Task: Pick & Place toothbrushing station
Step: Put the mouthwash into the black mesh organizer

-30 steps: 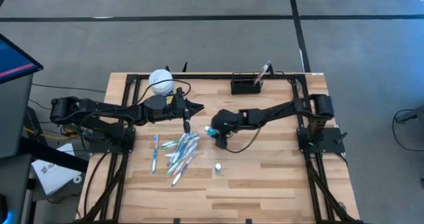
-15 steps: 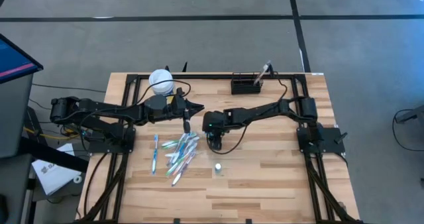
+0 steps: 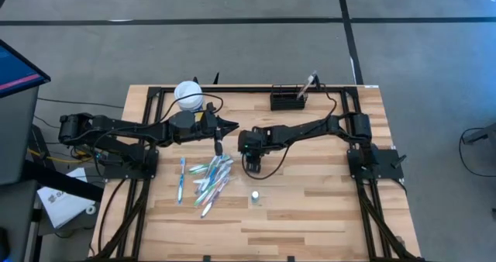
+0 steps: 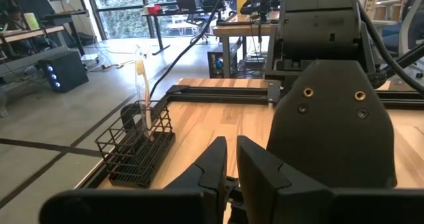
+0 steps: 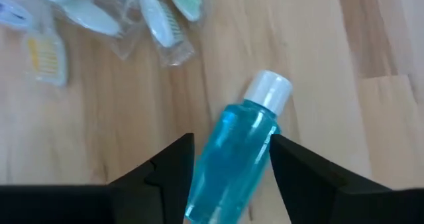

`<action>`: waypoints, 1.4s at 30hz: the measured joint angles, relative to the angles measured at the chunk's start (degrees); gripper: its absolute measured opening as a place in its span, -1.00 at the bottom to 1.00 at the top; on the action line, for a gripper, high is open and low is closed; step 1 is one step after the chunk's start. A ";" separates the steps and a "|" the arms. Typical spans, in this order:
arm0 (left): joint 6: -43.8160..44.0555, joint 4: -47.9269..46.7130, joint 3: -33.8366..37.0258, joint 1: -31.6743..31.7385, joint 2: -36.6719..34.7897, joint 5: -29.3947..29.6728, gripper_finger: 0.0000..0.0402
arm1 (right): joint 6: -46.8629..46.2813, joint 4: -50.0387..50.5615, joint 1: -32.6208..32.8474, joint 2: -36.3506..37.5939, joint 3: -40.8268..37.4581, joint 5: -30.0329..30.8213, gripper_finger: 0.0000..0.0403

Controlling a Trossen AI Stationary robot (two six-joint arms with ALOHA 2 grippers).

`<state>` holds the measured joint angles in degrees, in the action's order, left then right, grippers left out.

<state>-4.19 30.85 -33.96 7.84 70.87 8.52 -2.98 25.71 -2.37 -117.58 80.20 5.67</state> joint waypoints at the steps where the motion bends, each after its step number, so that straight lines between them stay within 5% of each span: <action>1: 0.00 0.00 -0.01 0.00 0.00 -0.01 -0.85 | -0.02 0.09 -0.02 0.00 0.00 0.31 -0.04; 42: 0.00 0.07 -0.01 0.02 -0.01 -0.01 -0.85 | -3.95 -4.65 -0.33 -4.06 -1.75 0.24 0.09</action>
<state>-4.19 30.92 -33.97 7.86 70.86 8.51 -6.94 21.06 -2.70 -121.64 78.46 5.91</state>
